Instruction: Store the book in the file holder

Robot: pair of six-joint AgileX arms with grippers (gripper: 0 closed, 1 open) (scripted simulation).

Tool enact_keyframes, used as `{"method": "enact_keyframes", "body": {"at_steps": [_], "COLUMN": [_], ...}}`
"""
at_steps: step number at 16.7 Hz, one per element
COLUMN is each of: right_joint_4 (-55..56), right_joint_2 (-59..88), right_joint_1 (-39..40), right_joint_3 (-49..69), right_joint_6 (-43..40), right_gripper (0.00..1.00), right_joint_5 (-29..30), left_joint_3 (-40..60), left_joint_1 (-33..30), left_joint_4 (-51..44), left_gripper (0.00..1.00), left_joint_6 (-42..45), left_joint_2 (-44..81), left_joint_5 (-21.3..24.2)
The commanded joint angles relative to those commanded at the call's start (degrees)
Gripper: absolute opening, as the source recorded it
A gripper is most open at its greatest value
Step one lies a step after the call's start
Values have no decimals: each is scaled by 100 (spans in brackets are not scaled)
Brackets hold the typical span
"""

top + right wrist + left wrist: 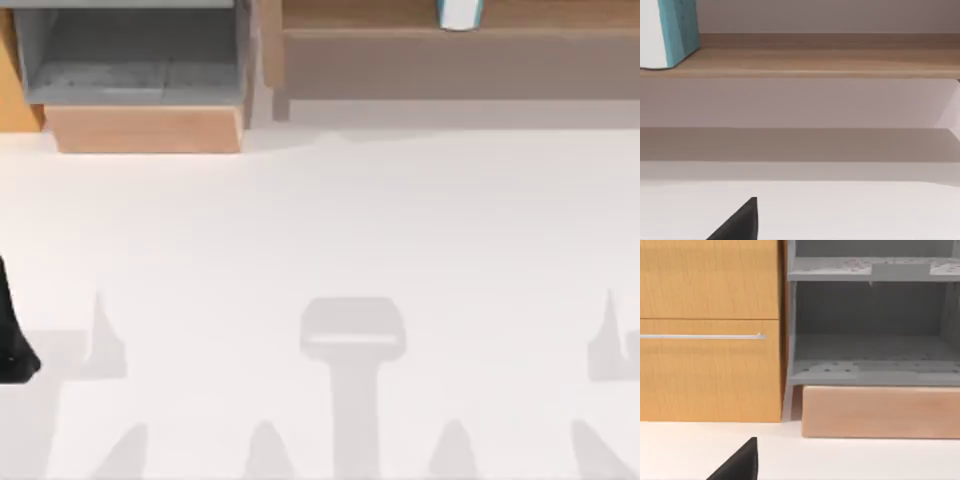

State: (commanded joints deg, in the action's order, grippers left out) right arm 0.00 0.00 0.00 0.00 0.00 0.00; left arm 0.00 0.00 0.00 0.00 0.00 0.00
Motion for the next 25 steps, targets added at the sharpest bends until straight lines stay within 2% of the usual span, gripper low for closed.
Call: {"method": "enact_keyframes", "body": {"at_steps": [5, 10, 15, 25], "right_joint_4": [0, 0, 0, 0], "right_joint_2": [0, 0, 0, 0], "right_joint_1": [0, 0, 0, 0], "right_joint_3": [0, 0, 0, 0], "right_joint_6": [0, 0, 0, 0], "right_gripper": [100, 100, 100, 100], "right_joint_5": [0, 0, 0, 0], "left_joint_3": [251, 1546, 3704, 8850], "left_joint_1": [-149, -804, -1781, -3940], "left_joint_4": [87, 479, 1047, 2188], "left_gripper": [100, 100, 100, 100], "left_joint_6": [8, 39, 73, 96], "left_joint_2": [338, 2039, 4710, 10828], "left_joint_5": [-136, -754, -1679, -3639]}}
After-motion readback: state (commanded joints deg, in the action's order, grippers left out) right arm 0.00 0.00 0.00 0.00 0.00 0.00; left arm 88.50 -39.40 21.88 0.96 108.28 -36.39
